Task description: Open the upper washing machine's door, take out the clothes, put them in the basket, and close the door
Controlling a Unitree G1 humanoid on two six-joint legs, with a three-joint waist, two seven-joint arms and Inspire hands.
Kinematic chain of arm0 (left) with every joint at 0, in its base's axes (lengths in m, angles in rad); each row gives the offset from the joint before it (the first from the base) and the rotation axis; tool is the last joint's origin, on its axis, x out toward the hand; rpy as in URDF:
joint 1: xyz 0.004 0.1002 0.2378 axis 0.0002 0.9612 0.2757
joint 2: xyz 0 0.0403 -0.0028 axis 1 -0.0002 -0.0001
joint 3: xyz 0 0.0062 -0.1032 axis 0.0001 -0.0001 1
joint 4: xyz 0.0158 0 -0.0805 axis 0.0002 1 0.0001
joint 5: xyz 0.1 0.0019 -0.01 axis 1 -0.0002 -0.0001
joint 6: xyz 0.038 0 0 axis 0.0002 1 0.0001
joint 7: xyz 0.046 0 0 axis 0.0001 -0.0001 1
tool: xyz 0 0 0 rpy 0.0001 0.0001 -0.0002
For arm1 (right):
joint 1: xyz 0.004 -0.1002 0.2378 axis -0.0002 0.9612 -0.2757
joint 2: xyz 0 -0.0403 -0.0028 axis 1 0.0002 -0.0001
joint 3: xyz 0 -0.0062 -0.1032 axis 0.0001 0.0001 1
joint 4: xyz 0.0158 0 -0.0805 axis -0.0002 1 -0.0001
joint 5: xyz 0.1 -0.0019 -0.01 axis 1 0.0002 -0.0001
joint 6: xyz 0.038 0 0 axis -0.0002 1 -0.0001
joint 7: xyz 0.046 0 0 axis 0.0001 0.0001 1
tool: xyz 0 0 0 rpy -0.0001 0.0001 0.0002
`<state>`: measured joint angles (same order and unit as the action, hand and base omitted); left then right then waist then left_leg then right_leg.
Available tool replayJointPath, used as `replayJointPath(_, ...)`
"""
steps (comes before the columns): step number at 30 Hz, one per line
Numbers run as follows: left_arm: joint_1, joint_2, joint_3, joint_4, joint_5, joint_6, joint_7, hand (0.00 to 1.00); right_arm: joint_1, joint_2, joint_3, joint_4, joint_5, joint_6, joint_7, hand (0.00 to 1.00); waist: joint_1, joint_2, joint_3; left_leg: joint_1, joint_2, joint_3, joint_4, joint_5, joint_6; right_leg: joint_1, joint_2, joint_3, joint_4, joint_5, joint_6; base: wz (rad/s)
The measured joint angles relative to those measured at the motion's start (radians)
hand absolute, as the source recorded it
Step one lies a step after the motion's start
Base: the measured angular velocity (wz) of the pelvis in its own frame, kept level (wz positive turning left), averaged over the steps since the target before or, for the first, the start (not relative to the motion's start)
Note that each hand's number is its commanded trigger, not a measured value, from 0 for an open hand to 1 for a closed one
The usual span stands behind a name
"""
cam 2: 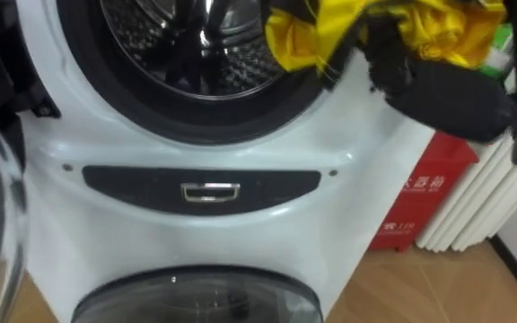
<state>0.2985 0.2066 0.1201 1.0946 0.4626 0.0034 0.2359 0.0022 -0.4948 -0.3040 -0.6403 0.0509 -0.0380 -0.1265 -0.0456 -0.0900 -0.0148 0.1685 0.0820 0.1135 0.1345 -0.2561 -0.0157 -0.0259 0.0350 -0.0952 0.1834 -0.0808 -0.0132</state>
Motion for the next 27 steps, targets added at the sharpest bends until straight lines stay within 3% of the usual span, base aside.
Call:
replayJointPath(8,0.001,0.002,0.062,0.01,0.0,0.004,0.0,0.0,0.149,0.002,-0.135,0.013,0.087,-0.017,-0.089,1.0,-0.014,0.002,0.0034,0.011,0.002,0.029,-0.004,-0.002,-0.002,-0.004,0.007,0.027,0.008,0.0,0.0,-0.1)
replayJointPath(10,0.004,0.003,0.069,0.008,0.0,0.01,0.0,0.0,0.197,0.009,-0.163,0.044,0.087,-0.016,-0.091,1.0,-0.015,0.002,0.004,0.018,0.006,0.059,-0.003,-0.004,-0.005,-0.008,0.02,0.071,0.005,0.005,-0.004,-0.35)
replayJointPath(14,-0.031,0.007,0.053,0.008,-0.001,0.034,0.0,0.0,0.275,0.034,-0.177,0.077,0.08,-0.013,-0.1,1.0,-0.017,0.008,0.0044,0.017,0.01,0.105,0.001,-0.005,-0.008,-0.025,0.032,0.11,0.006,0.02,-0.008,-0.36)
replayJointPath(18,-0.085,0.012,0.015,0.022,-0.001,0.052,-0.001,0.0,0.318,0.075,-0.175,0.185,0.128,0.03,-0.092,1.0,-0.023,0.023,0.005,0.022,0.011,0.166,0.004,-0.006,-0.01,-0.046,0.048,0.167,0.006,0.04,-0.011,-0.44)
replayJointPath(20,-0.099,0.012,-0.004,0.02,-0.002,0.063,-0.005,0.0,0.32,0.09,-0.174,0.224,0.14,0.055,-0.091,1.0,-0.029,0.028,0.0104,0.02,0.01,0.193,0.009,-0.007,-0.012,-0.058,0.055,0.197,0.006,0.047,-0.001,-0.48)
replayJointPath(22,-0.112,0.016,-0.02,0.013,-0.001,0.074,-0.01,0.0,0.338,0.092,-0.174,0.262,0.141,0.075,-0.082,1.0,-0.052,0.044,0.0129,0.013,0.01,0.234,0.018,-0.011,-0.016,-0.08,0.063,0.229,0.009,0.058,0.001,-0.44)
replayJointPath(25,-0.136,0.021,-0.028,0.013,-0.039,0.089,-0.014,0.0,0.34,0.093,-0.174,0.286,0.155,0.113,-0.062,1.0,-0.082,0.043,0.0099,-0.004,0.01,0.301,0.021,-0.012,-0.015,-0.119,0.078,0.291,0.021,0.08,0.002,-0.55)
replayJointPath(27,-0.144,0.022,-0.048,0.014,-0.039,0.09,-0.023,0.0,0.339,0.093,-0.167,0.295,0.157,0.115,-0.055,1.0,-0.108,0.046,0.0133,-0.01,0.01,0.334,0.028,-0.01,-0.018,-0.134,0.09,0.332,0.02,0.092,0.003,-0.57)
